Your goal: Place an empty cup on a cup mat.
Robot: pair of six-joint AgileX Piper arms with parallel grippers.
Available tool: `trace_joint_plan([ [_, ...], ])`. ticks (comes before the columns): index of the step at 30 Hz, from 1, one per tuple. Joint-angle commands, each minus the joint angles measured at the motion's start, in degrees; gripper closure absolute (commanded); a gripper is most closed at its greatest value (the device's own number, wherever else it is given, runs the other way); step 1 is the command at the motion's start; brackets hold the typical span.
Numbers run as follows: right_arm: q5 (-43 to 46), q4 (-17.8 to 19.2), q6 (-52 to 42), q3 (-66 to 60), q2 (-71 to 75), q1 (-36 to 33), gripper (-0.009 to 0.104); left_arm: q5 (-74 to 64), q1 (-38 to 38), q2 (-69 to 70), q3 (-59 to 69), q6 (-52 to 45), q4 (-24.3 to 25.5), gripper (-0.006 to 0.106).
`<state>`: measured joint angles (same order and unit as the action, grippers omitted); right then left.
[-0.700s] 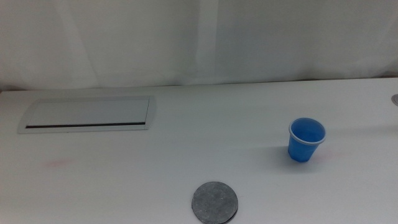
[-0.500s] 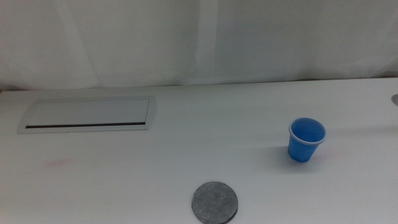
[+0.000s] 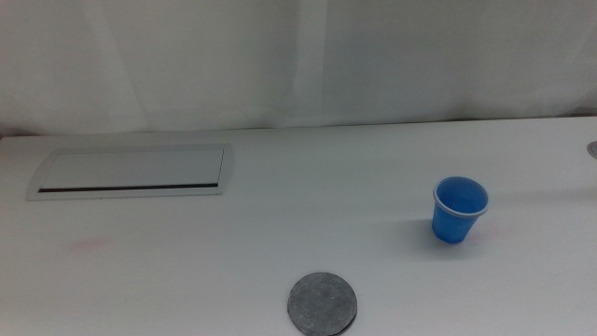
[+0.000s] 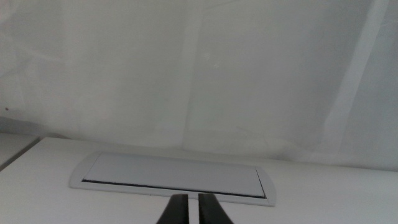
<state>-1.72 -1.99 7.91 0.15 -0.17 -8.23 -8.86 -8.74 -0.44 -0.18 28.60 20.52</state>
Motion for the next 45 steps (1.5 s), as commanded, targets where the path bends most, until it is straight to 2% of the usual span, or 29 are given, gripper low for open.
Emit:
trace_joint_plan([
  [1,0.65,-0.18,-0.39,-2.16,1.86,0.23,-0.004,0.80,0.07,2.22,2.24,0.28,-0.01,0.103],
  [4,1.25,-0.86,-0.39,-2.04,1.86,0.23,-0.004,0.80,0.07,2.22,2.24,0.28,-0.01,0.103],
  [11,-1.73,-6.24,-0.27,3.73,1.74,0.23,-0.004,0.80,0.07,2.22,2.24,0.28,-0.01,0.103],
  [14,-8.68,-6.25,-0.27,9.33,0.19,0.23,-0.004,0.80,0.07,2.22,2.24,0.28,-0.01,0.103],
  [18,-19.30,-4.13,-0.40,19.21,-4.87,0.23,-0.004,0.80,0.07,2.22,2.24,0.28,-0.01,0.103],
  [22,-24.85,-2.71,-0.40,27.47,-11.57,0.23,-0.004,0.80,0.07,2.22,2.24,0.28,-0.01,0.103],
  [45,-58.70,-3.02,-5.62,73.44,-67.61,0.23,-0.004,0.80,0.07,2.22,2.24,0.28,-0.01,0.103],
])
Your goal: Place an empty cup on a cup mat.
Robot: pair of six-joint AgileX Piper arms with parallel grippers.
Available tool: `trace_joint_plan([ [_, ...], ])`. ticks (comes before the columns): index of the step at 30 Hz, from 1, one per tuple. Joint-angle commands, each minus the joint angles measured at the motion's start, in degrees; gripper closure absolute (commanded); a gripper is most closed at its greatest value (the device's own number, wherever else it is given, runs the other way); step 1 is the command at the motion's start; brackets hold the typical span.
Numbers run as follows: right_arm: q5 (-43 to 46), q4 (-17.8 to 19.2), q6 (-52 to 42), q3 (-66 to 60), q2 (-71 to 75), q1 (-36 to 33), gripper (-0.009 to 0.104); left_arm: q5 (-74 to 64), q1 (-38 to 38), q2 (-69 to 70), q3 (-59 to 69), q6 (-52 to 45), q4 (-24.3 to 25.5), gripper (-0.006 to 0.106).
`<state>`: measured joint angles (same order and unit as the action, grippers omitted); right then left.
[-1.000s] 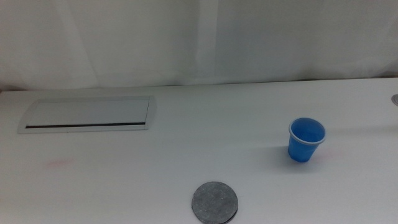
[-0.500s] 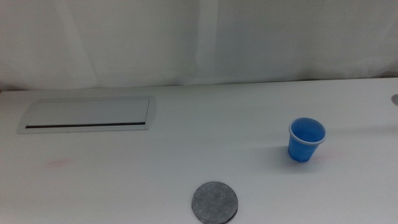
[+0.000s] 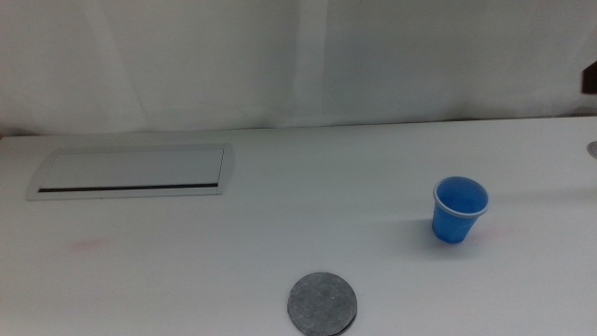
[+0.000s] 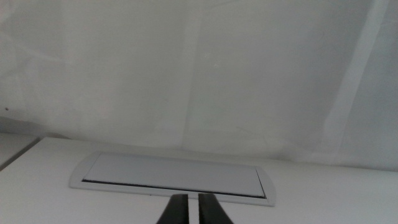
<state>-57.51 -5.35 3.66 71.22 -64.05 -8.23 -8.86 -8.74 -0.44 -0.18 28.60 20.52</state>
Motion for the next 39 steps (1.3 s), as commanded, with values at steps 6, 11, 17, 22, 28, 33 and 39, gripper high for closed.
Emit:
trace_joint_plan([
  [6,-3.22,0.25,-2.52,3.45,-12.39,0.23,-0.004,0.80,0.07,2.22,2.24,0.28,-0.01,0.103],
  [11,-3.34,-2.62,-5.25,3.45,-17.97,0.23,-0.004,0.80,0.07,2.22,2.24,0.28,-0.01,0.103],
  [17,-2.45,-3.27,-6.84,3.45,-23.18,0.23,-0.004,0.80,0.07,2.22,2.24,0.28,-0.01,0.103],
  [22,0.37,-3.40,-7.15,3.45,-26.91,0.11,-0.004,0.80,0.07,2.22,2.24,0.28,-0.01,0.103],
  [28,0.11,-3.48,-8.42,3.45,-31.26,-0.48,-0.004,0.80,0.07,2.22,2.24,0.28,-0.01,0.103],
  [33,1.82,-3.26,-8.42,3.45,-34.83,-2.09,-0.004,0.80,0.07,2.22,2.24,0.28,-0.01,0.103],
  [39,4.78,-3.26,-8.42,3.45,-38.53,-3.38,-0.003,0.80,0.07,2.22,2.24,0.28,-0.01,0.103],
])
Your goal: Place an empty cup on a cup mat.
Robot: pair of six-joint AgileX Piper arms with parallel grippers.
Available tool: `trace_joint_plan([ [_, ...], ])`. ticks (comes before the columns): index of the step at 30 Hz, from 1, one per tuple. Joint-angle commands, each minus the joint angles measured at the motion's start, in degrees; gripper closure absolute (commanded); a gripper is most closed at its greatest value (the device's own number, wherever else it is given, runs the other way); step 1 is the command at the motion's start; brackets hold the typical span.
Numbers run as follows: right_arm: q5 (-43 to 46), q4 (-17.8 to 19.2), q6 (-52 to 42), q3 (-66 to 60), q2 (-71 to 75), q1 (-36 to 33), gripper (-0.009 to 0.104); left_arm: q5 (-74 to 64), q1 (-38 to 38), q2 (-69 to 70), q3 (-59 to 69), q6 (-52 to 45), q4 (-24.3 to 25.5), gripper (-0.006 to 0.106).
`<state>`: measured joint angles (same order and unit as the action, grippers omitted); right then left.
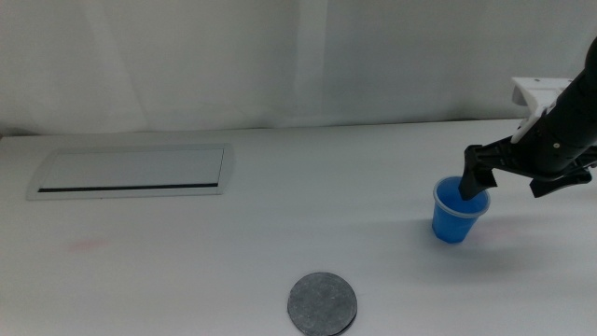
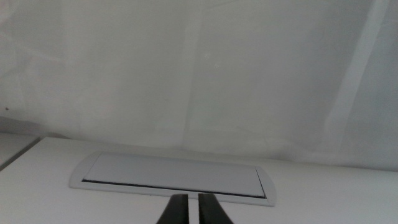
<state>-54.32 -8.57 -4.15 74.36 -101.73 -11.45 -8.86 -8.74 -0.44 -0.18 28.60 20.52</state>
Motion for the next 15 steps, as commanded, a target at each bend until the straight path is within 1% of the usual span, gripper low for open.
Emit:
trace_joint_plan([
  [1,2.06,-0.05,-0.61,0.32,-1.45,-0.15,-0.003,0.80,0.07,2.22,2.24,0.28,-0.01,0.103],
  [8,5.77,-0.05,-0.81,0.32,-4.94,-0.15,-0.003,0.80,0.07,2.22,2.24,0.28,-0.01,0.103],
  [12,5.70,-0.05,-0.81,0.32,-7.18,-0.15,-0.002,0.80,0.07,2.22,2.24,0.28,-0.01,0.103],
  [15,5.35,-0.05,-0.81,0.32,-8.47,-0.15,0.001,0.80,0.07,2.22,2.24,0.28,-0.01,0.103],
])
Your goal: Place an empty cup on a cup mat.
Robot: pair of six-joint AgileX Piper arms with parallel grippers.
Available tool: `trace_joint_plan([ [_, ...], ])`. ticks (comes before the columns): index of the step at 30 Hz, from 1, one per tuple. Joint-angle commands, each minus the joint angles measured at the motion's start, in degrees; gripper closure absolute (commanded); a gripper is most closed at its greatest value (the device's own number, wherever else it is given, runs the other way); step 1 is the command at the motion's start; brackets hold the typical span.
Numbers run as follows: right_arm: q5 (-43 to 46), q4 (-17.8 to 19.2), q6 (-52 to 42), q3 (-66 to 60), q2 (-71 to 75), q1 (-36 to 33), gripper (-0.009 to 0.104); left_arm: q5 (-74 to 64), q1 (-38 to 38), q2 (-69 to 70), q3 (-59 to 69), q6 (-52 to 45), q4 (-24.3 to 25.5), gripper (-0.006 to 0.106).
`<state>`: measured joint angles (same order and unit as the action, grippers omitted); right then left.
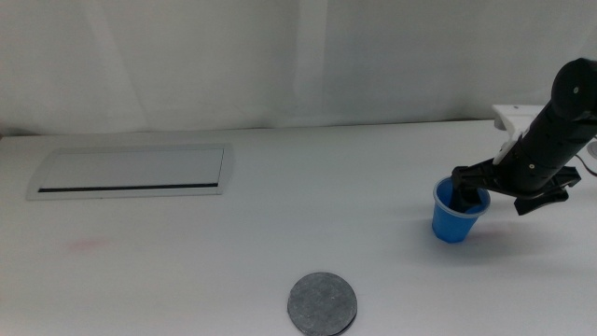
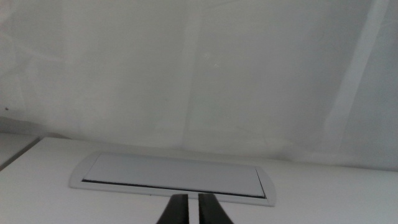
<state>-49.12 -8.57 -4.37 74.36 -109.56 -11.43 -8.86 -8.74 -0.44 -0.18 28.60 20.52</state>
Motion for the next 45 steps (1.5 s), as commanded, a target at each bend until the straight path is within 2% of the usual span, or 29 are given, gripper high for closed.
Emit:
trace_joint_plan([
  [1,0.02,-0.18,-0.60,0.32,-0.84,-0.17,0.004,0.80,0.07,2.22,2.24,0.28,-0.01,0.103],
  [3,0.02,-0.18,-0.60,0.32,-1.16,-0.17,0.013,0.80,0.07,2.22,2.24,0.28,-0.01,0.103],
  [5,0.02,-0.54,-0.60,0.32,-1.25,-0.17,0.026,0.80,0.07,2.22,2.24,0.28,-0.01,0.103],
  [8,0.26,-0.62,-0.60,0.32,-1.25,-0.17,0.056,0.80,0.07,2.22,2.24,0.28,-0.01,0.103],
  [11,0.50,-0.89,-0.60,0.32,-1.25,-0.17,0.095,0.80,0.07,2.22,2.24,0.28,-0.01,0.103],
  [12,0.90,-1.03,-0.49,0.32,-1.25,-0.17,0.097,0.80,0.07,2.22,2.24,0.28,-0.01,0.103],
  [21,1.35,-1.64,-0.14,0.86,1.92,-0.17,0.098,0.80,0.07,2.22,2.24,0.28,-0.01,0.103],
  [25,-1.90,-1.87,-0.14,3.62,6.58,-0.17,0.098,0.80,0.07,2.22,2.24,0.28,-0.01,0.103],
  [30,-7.58,-4.08,-1.82,7.43,13.20,-1.27,0.098,0.80,0.07,2.22,2.24,0.28,-0.01,0.103],
  [38,-12.30,-3.97,-0.07,8.42,18.10,-11.52,0.098,0.80,0.07,2.22,2.24,0.28,-0.01,0.103],
  [45,-9.88,-3.86,3.03,8.32,15.69,-22.66,0.098,0.80,0.07,2.22,2.24,0.28,-0.01,0.103],
])
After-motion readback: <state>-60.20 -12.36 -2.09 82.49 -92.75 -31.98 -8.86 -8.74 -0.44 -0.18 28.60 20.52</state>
